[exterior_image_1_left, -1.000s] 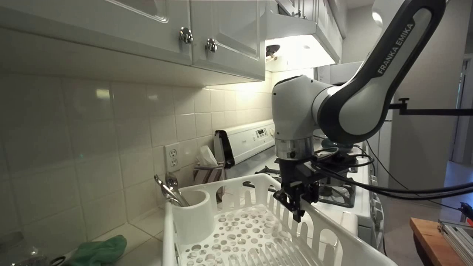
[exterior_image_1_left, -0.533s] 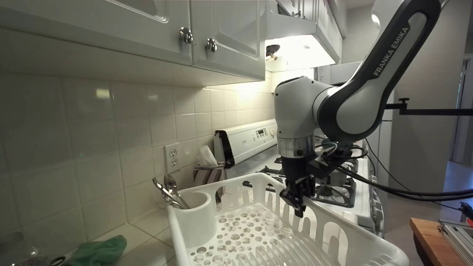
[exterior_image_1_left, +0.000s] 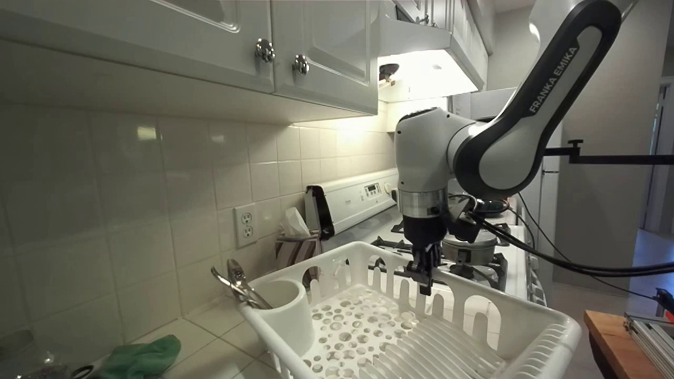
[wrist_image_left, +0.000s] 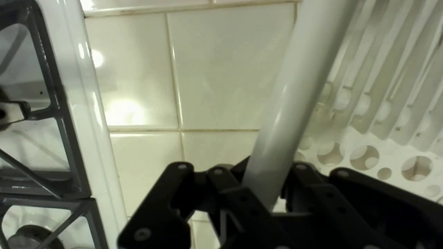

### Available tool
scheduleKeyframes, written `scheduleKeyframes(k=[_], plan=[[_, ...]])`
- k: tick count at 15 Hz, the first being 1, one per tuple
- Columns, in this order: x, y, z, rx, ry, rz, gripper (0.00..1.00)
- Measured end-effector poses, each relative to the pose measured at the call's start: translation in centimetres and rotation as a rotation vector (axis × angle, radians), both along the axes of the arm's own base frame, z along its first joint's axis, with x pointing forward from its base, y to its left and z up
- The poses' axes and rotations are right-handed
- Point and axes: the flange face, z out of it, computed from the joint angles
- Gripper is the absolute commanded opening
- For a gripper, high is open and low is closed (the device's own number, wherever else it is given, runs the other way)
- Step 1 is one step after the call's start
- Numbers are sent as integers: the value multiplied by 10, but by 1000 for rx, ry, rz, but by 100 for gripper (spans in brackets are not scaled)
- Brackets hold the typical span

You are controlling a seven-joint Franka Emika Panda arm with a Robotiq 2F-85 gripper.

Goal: Turn the white object to the left

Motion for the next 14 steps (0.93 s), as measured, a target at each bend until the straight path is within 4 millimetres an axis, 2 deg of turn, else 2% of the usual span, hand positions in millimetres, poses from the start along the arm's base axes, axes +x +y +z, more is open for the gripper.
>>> scheduleKeyframes(k=[6,14], plan=[[6,-9,1,6,-12,128,2],[18,-10,3,-62,-28,257,2]])
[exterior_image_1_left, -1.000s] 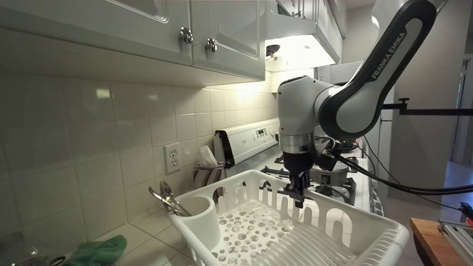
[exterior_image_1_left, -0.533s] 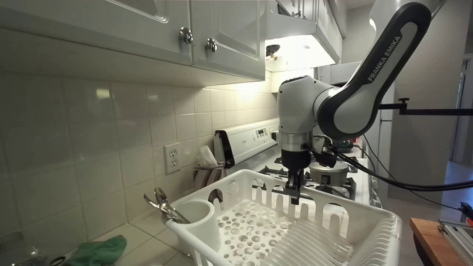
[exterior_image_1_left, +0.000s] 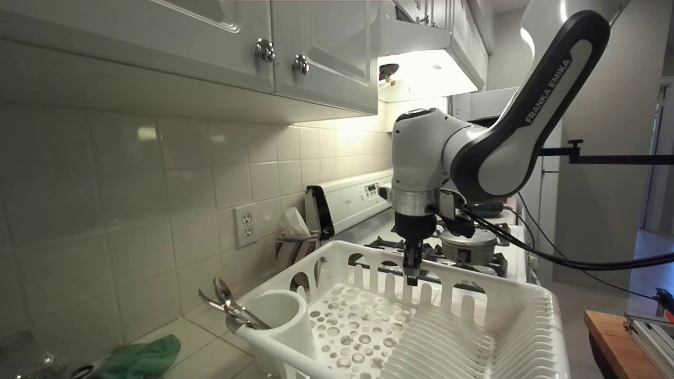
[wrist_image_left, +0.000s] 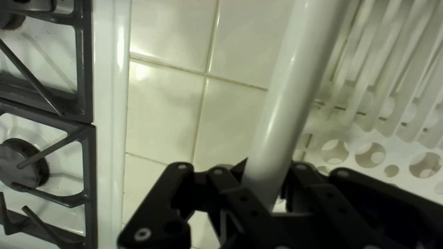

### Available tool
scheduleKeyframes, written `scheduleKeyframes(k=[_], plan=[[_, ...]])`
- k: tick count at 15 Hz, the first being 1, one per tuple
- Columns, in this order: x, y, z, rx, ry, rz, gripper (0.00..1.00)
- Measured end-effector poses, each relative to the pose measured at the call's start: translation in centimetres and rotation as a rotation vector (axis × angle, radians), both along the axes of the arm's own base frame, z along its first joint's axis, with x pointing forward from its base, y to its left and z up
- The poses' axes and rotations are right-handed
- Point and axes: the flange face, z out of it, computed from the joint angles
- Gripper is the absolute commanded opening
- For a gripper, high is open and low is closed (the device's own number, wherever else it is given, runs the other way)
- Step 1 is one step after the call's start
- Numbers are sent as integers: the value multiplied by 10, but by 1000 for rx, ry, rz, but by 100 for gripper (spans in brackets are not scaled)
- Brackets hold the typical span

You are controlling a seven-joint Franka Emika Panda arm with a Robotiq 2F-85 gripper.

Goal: Turn the white object to the left

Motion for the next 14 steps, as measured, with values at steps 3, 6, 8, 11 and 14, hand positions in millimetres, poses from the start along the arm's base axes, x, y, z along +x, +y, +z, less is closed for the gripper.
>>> scheduleKeyframes(k=[3,6,8,11,14], plan=[[5,0,0,2,-19,7,2],[10,1,-1,10,-37,2,2],[12,2,-3,17,-50,-13,2],[14,3,-6,30,-68,-55,2],[14,4,-6,55,-78,-129,2]])
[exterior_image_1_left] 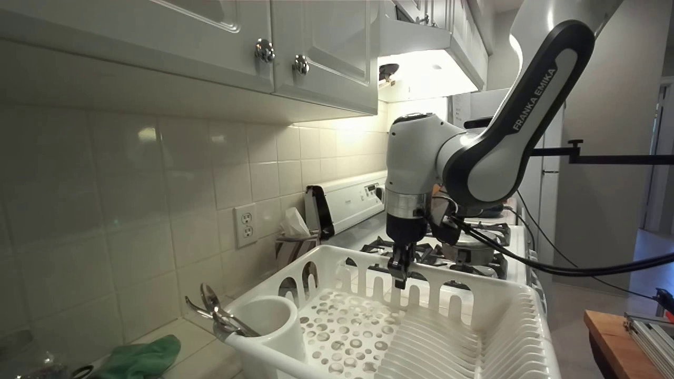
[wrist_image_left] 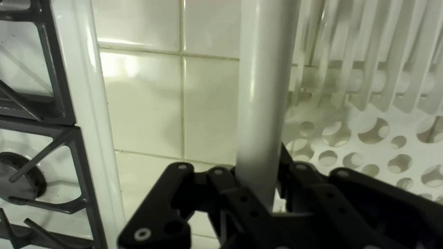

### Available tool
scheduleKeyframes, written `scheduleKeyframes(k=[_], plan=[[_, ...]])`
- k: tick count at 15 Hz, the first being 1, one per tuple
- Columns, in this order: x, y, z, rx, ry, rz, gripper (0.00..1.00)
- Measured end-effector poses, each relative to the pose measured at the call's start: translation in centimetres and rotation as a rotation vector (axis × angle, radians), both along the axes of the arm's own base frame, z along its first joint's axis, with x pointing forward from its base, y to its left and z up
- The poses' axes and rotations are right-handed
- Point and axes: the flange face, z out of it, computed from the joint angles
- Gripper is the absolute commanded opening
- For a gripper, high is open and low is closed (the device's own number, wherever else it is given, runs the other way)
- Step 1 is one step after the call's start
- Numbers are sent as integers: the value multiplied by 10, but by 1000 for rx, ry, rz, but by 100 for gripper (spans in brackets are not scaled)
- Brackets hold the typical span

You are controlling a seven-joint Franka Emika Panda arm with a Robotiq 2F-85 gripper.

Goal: Turn the white object to the left

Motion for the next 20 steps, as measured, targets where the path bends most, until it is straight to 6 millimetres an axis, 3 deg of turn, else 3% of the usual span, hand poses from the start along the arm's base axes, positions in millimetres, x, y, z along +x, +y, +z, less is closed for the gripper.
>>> scheduleKeyframes(k=[20], plan=[[-3,8,-3,71,-28,-256,2]])
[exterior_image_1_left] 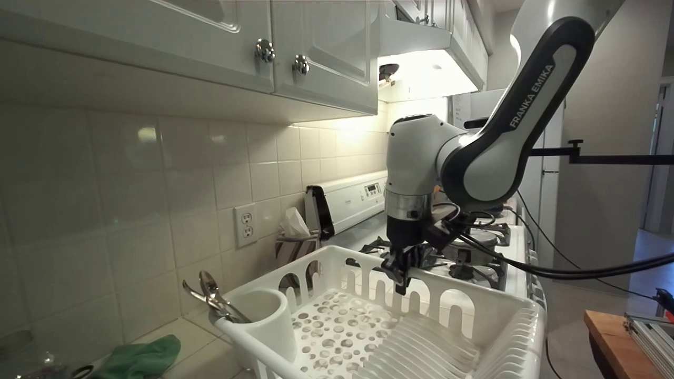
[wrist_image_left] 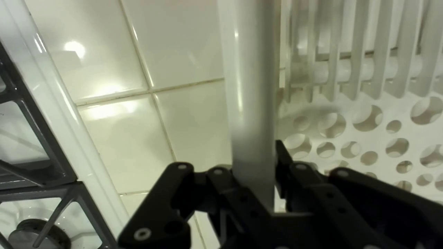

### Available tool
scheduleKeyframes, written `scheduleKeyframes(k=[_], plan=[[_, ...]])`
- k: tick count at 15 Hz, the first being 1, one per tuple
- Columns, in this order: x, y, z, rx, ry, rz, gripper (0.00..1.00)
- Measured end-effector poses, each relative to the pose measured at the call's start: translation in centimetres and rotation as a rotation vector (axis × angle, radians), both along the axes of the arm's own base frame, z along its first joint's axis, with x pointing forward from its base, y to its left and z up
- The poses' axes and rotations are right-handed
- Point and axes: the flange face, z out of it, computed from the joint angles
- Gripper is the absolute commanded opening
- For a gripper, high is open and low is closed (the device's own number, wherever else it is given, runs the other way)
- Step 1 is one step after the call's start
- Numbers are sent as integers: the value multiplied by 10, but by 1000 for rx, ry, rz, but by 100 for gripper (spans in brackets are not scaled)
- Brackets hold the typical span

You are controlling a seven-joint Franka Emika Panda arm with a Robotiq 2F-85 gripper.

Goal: Turn the white object to the left

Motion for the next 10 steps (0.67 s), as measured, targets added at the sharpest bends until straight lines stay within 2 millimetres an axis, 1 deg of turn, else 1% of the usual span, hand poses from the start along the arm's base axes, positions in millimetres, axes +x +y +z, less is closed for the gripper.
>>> scheduleKeyframes(k=[1,2,4,10], plan=[[0,1,0,1,-1,-3,6],[0,2,0,1,-2,-5,32],[1,5,1,2,-6,-13,34],[3,5,4,16,-21,-68,75]])
